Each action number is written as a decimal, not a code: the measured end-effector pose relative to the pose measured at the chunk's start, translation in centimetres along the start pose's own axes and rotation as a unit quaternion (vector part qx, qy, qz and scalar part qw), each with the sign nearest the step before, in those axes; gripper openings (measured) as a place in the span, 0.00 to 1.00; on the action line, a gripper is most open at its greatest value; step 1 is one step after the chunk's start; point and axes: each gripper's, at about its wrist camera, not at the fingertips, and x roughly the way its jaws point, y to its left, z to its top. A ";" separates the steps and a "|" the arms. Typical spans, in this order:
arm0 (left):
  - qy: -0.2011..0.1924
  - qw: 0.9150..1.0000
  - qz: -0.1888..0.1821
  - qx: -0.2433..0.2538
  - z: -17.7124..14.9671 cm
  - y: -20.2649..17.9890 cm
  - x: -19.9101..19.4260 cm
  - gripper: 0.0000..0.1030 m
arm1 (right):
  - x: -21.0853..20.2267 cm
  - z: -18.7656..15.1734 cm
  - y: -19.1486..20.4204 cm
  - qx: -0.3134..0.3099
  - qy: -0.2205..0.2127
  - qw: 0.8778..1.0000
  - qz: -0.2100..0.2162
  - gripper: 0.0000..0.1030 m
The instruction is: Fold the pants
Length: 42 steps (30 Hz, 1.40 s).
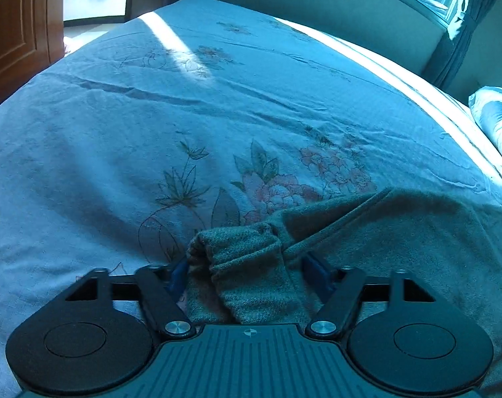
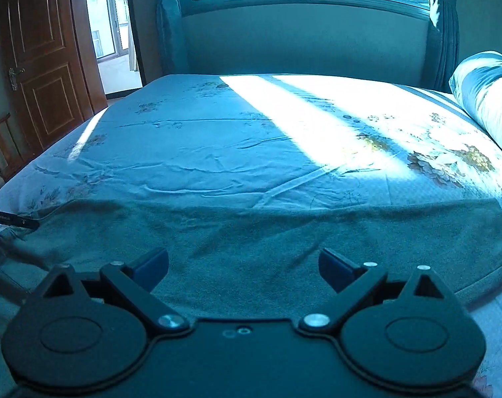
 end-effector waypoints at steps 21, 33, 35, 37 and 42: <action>-0.021 1.000 -0.010 0.016 -0.6 -0.1 0.2 0.34 | 15.8 4.6 -4.3 -0.183 0.137 0.971 0.071 0.71; -0.140 0.985 -0.082 0.062 -1.3 0.1 -5.9 0.21 | 5.7 5.8 -3.6 -0.183 0.070 0.976 0.093 0.00; -0.167 0.978 -0.103 0.075 -1.7 0.3 -8.5 0.21 | 2.4 5.3 -3.0 -0.192 0.055 0.976 0.093 0.00; -0.181 0.972 -0.121 0.089 -2.4 0.4 -11.0 0.21 | -0.8 4.4 -2.3 -0.205 0.045 0.973 0.092 0.00; -0.185 0.966 -0.149 0.098 -6.5 1.0 -15.2 0.21 | -7.2 -0.1 -0.2 -0.238 0.033 0.967 0.080 0.00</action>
